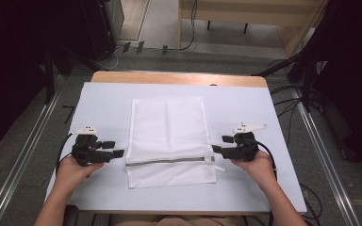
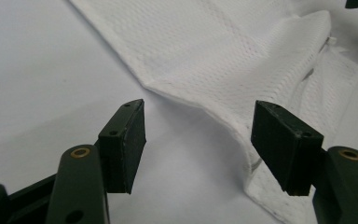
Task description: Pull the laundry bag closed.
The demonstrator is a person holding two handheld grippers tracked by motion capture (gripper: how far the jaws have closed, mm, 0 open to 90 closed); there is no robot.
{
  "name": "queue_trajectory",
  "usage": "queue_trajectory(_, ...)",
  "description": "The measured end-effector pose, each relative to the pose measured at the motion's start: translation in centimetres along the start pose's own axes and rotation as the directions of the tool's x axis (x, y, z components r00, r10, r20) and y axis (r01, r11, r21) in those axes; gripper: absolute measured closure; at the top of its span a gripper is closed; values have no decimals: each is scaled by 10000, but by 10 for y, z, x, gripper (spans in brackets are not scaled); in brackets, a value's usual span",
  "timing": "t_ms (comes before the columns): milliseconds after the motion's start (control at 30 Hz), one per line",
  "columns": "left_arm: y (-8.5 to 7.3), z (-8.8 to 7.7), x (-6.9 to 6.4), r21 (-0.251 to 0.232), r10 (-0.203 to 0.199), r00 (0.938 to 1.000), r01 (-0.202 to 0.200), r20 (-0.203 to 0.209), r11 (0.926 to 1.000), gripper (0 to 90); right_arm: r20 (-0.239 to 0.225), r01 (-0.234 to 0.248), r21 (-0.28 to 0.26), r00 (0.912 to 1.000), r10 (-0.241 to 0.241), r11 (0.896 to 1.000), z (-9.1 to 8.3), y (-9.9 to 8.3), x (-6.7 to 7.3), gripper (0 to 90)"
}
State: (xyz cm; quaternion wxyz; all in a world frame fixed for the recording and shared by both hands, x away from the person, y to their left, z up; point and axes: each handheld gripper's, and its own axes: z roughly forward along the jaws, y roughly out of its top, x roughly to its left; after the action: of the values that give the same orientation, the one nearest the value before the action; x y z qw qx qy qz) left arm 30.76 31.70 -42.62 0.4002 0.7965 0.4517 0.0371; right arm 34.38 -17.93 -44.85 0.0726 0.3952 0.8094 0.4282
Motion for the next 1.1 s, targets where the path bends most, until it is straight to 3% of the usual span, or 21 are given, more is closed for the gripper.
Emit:
queue_trajectory(100,-1,-2,6,-98,-133,9991,129,-402,9999,344,317,-32,-265,9995,41,9996,-5,-2,-7,341)
queue_trajectory(233,-3,-5,13,-295,-496,9943,470,-948,9985,334,956,3,-467,9954,42,9989,-9,-5,-16,319)
queue_trajectory(433,-6,-7,19,-430,-715,9854,656,-1548,9969,316,1624,94,-663,9867,14,9978,-12,-10,-28,271)
queue_trajectory(567,-8,-9,22,-492,-860,9759,776,-2008,9958,301,1494,-140,-715,9885,245,9973,-14,-12,-36,213)
queue_trajectory(800,-9,-10,25,-738,-1106,9624,951,-2482,9927,292,1950,-522,-558,9788,622,9971,-16,-15,-47,220)
queue_trajectory(1100,-10,-8,27,-559,-1178,9575,1068,-2633,9927,287,2006,-541,-294,9779,589,9981,-14,-16,-47,220)
